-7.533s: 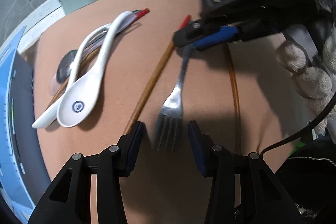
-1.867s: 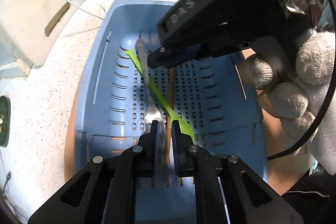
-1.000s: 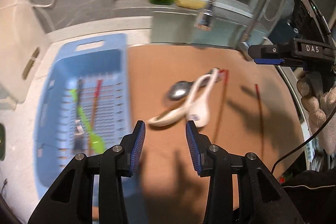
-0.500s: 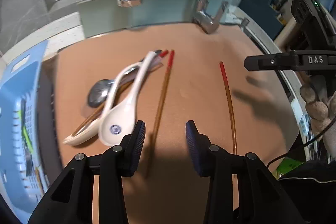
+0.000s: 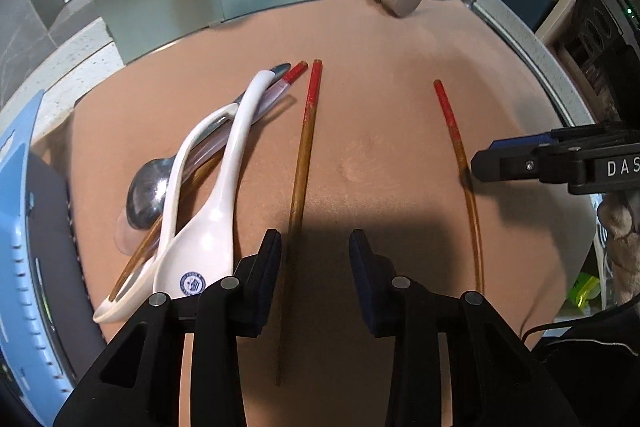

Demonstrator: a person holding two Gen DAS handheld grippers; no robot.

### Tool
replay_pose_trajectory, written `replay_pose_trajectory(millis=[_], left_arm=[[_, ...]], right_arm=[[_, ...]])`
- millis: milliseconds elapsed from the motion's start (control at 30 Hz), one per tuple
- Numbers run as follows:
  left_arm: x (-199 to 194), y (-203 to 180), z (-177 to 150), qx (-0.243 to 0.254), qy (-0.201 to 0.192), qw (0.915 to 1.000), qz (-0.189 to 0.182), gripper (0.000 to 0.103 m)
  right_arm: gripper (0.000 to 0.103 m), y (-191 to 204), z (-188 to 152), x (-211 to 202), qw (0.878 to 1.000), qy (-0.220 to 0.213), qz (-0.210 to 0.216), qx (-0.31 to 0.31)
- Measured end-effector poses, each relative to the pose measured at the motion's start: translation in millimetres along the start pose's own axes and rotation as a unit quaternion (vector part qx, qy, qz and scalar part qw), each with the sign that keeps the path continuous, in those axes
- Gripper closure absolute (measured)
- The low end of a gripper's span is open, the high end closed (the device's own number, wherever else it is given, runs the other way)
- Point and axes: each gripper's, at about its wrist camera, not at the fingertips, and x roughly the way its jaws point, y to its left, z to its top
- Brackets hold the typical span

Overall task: Organize utensils
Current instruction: 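Move both tools back over the two red-tipped chopsticks on the mat, then grasp a red-tipped chopstick with the left tool while the right tool grasps the other chopstick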

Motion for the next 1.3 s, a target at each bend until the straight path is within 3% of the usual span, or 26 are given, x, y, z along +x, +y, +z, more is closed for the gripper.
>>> replay_pose_trajectory(millis=[267, 567, 733, 1000, 1300], left_arm=[[11, -2, 7, 0.018, 0.013, 0.9997, 0.006, 0.071], [12, -2, 10, 0.022, 0.010, 0.9997, 0.003, 0.082], [12, -3, 11, 0.018, 0.004, 0.9998, 0.001, 0.089], [10, -6, 4, -0.006, -0.003, 0.9999, -0.016, 0.097], [2, -2, -8, -0.079, -0.021, 0.9949, -0.059, 0.098]], right_arm=[[0.061, 5, 0, 8, 1.000, 0.004, -0.027, 0.009], [0.064, 34, 1, 21, 0.991, -0.005, -0.115, -0.073], [0.080, 38, 0, 22, 0.983, -0.008, -0.145, -0.113], [0.096, 18, 0, 12, 0.990, -0.009, -0.111, -0.090], [0.097, -16, -5, -1, 1.000, -0.015, -0.027, 0.004]])
